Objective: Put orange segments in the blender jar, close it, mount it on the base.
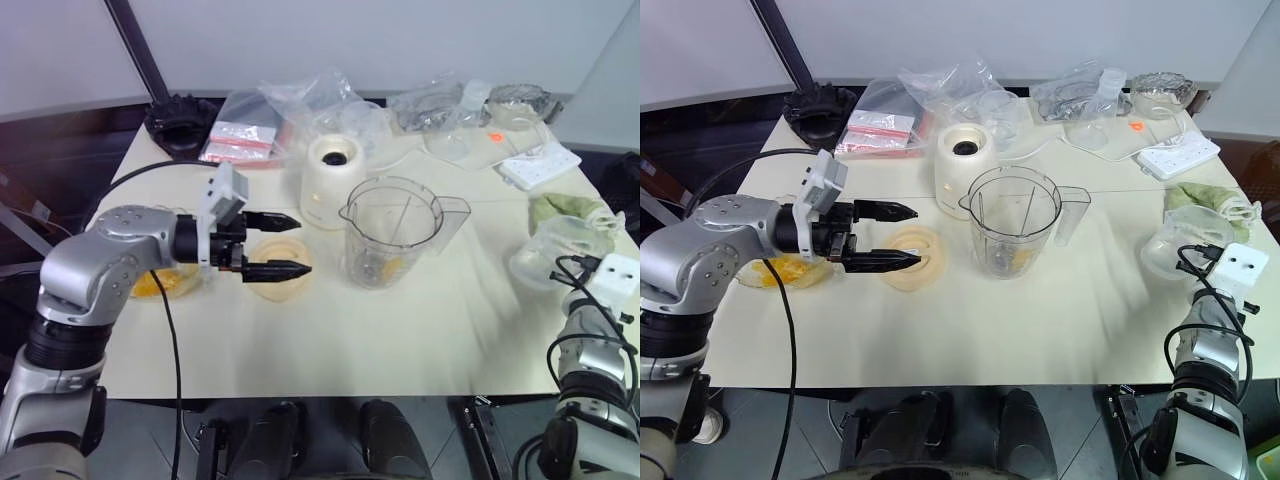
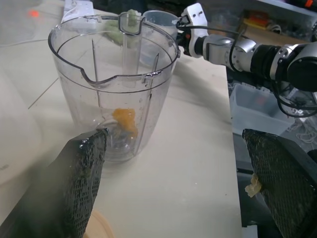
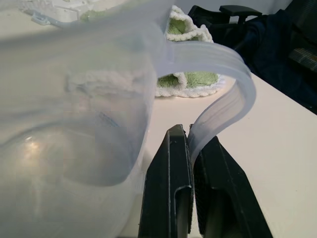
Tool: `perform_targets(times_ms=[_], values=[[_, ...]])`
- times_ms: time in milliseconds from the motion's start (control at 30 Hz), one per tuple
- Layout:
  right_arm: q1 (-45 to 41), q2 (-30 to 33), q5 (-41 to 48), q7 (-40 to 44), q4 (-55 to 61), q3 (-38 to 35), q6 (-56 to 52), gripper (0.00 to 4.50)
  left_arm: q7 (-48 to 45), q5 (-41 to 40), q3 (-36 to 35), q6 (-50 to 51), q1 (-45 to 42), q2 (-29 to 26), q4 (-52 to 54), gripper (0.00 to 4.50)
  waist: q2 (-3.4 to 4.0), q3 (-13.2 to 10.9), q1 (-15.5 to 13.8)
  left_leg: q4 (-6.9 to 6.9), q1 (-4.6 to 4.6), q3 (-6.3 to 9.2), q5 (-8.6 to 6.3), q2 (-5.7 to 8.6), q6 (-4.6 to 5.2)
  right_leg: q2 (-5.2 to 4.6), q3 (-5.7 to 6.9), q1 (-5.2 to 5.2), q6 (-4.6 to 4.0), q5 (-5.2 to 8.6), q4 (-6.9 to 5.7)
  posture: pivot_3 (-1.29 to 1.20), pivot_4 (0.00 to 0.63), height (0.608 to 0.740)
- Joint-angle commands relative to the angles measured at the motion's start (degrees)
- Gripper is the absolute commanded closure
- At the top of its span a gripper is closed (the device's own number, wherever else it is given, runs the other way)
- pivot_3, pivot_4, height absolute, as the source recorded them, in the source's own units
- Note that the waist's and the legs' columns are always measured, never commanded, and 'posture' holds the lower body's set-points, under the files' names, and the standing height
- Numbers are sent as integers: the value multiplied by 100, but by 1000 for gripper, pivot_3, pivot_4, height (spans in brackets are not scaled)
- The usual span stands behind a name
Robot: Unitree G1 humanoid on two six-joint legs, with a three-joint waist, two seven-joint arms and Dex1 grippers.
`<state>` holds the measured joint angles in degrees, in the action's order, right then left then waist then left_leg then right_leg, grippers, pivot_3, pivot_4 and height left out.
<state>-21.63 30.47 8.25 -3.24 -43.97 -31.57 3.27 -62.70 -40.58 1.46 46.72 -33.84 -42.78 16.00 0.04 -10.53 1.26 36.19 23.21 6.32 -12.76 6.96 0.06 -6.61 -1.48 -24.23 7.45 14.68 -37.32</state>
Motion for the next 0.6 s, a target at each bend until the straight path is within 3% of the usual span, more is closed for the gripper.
perform_targets(times_ms=[33,133,467,600], values=[[18,113,6,-62,105,57,97,2617,-41,1,-43,-76,-47,-54,98,0,0,0,6,0,0,0,0,0,0,0,0,0,0,0,0,0,150,740],[147,101,-29,-52,290,121,88,1023,-52,28,-36,-95,-65,-47,61,0,0,0,34,0,0,0,0,-1,0,1,0,0,0,0,0,0,150,740],[1261,-55,-53,15,2016,346,-351,1023,-63,155,26,-185,-90,55,-46,0,0,0,99,-2,-1,6,0,-2,0,3,0,1,0,0,0,0,150,740],[2002,-234,43,39,3376,291,-745,1023,-105,244,10,-266,-89,26,-173,0,0,1,92,-1,-1,8,0,-2,0,4,0,1,0,0,0,0,150,740]])
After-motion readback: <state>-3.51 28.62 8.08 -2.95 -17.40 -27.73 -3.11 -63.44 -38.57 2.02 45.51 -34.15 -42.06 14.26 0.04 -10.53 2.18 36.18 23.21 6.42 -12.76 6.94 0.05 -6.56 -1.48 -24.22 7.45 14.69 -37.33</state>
